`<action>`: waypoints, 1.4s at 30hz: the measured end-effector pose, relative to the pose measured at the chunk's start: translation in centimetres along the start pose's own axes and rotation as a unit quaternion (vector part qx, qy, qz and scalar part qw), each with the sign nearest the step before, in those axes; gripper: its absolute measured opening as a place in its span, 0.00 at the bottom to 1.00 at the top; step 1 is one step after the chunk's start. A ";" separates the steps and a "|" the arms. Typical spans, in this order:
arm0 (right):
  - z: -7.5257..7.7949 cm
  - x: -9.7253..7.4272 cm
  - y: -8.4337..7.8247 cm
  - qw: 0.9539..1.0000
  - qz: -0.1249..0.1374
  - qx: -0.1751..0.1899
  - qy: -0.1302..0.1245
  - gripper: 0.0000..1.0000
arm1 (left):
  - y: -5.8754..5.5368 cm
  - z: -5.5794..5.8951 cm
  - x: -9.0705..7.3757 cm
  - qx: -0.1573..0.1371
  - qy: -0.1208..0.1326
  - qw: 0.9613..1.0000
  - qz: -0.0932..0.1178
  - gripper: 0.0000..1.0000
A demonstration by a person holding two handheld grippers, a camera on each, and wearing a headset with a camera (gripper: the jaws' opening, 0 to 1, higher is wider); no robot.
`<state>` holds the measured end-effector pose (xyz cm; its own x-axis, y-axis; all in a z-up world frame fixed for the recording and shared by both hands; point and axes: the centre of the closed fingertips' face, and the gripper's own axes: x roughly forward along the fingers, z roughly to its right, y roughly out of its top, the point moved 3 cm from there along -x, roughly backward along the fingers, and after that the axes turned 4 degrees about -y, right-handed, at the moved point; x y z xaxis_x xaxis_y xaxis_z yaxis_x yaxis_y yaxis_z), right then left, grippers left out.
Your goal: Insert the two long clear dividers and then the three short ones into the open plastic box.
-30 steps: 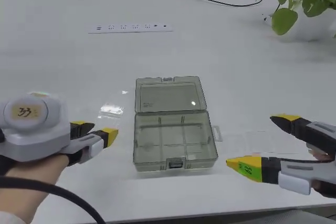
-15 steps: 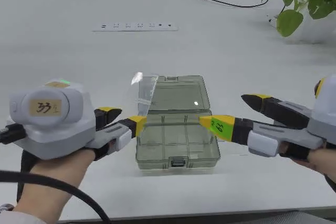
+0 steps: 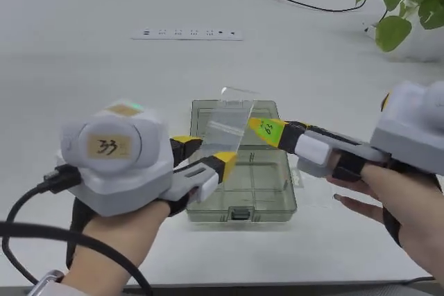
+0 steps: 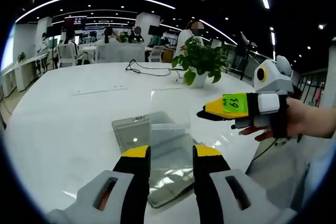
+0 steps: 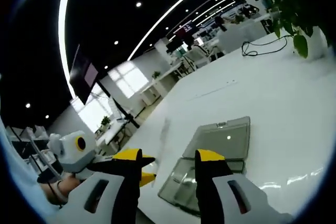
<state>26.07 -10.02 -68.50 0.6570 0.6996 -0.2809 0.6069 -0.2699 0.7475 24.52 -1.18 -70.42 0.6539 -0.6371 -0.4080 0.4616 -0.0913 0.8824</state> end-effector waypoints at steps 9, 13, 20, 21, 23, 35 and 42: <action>-0.2 0.4 -0.4 0.999 0.001 0.052 0.001 0.25 | 0.1 1.5 0.4 0.014 -0.014 1.000 0.003 0.30; -0.3 0.5 -0.5 0.998 -0.001 0.060 0.001 0.17 | 0.0 1.8 0.6 0.019 -0.017 1.000 0.003 0.30; -0.3 0.5 -0.5 0.998 -0.003 0.067 0.000 0.08 | 0.0 2.1 0.7 0.016 -0.021 1.000 0.006 0.30; -0.3 0.6 -0.5 0.998 -0.004 0.069 0.002 0.06 | 0.0 2.1 0.7 0.018 -0.021 1.000 0.005 0.30; -0.3 0.5 -0.5 0.998 -0.004 0.070 -0.001 0.05 | -0.1 2.1 0.8 0.021 -0.020 1.000 0.003 0.30; -0.6 0.2 -0.2 0.998 -0.016 0.066 0.008 0.03 | 0.0 2.7 0.5 -0.001 -0.016 1.000 0.010 0.30; -0.8 -0.1 0.4 0.998 -0.023 0.059 0.012 0.02 | 0.4 3.0 0.5 -0.006 -0.011 1.000 0.013 0.30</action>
<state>25.87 -9.68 -67.71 0.6176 0.7280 -0.2977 0.6856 -0.3129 0.6573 23.22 -3.86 -69.53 0.6527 -0.6556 -0.3798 0.4519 -0.0656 0.8897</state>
